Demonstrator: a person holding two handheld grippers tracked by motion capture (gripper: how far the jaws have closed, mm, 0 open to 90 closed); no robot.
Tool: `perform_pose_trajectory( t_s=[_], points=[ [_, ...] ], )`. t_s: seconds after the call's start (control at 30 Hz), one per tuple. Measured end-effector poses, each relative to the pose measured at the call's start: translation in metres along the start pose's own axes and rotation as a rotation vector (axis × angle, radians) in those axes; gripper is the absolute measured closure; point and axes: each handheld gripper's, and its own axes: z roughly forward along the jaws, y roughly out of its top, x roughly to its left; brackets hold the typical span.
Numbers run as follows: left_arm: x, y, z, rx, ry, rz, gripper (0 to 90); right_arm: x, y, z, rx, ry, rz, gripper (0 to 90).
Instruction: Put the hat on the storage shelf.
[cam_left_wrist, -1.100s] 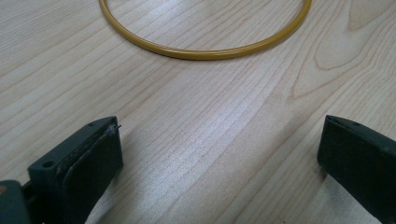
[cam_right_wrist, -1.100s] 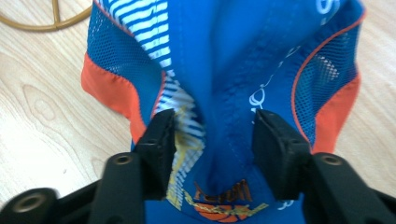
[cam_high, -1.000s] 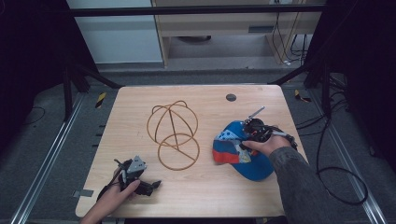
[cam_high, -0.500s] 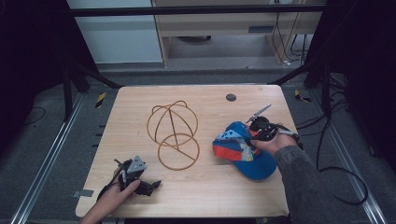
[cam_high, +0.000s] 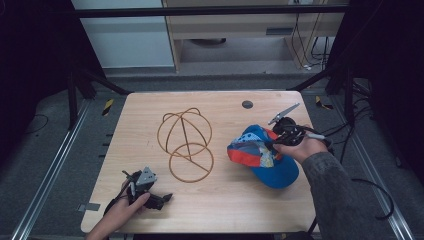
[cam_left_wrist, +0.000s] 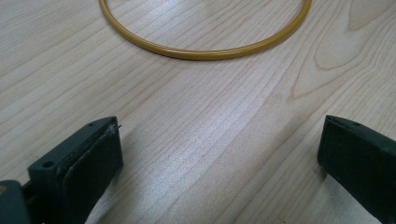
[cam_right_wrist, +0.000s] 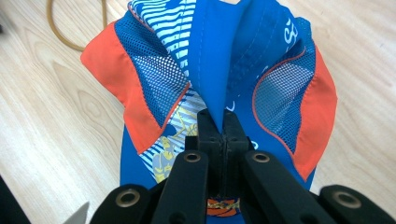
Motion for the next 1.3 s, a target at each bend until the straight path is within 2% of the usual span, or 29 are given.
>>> perform_pose_trajectory(
  t_s=[0.27, 0.6, 1.03, 1.3],
  points=[
    [0.000, 0.000, 0.000, 0.000, 0.000, 0.000, 0.0, 0.006, 0.013, -0.026, -0.062, 0.000, -0.025, 89.9],
    [0.000, 0.000, 0.000, 0.001, 0.000, 0.000, 0.0, 0.009, 0.022, -0.054, -0.111, -0.012, -0.042, 90.0],
    [0.000, 0.000, 0.000, 0.004, -0.001, 0.000, 0.0, 0.014, 0.033, -0.082, -0.164, -0.027, -0.067, 90.0],
    [0.000, 0.000, 0.000, 0.004, -0.001, 0.000, 0.0, 0.020, 0.050, -0.100, -0.207, -0.038, -0.095, 90.0]
  ],
)
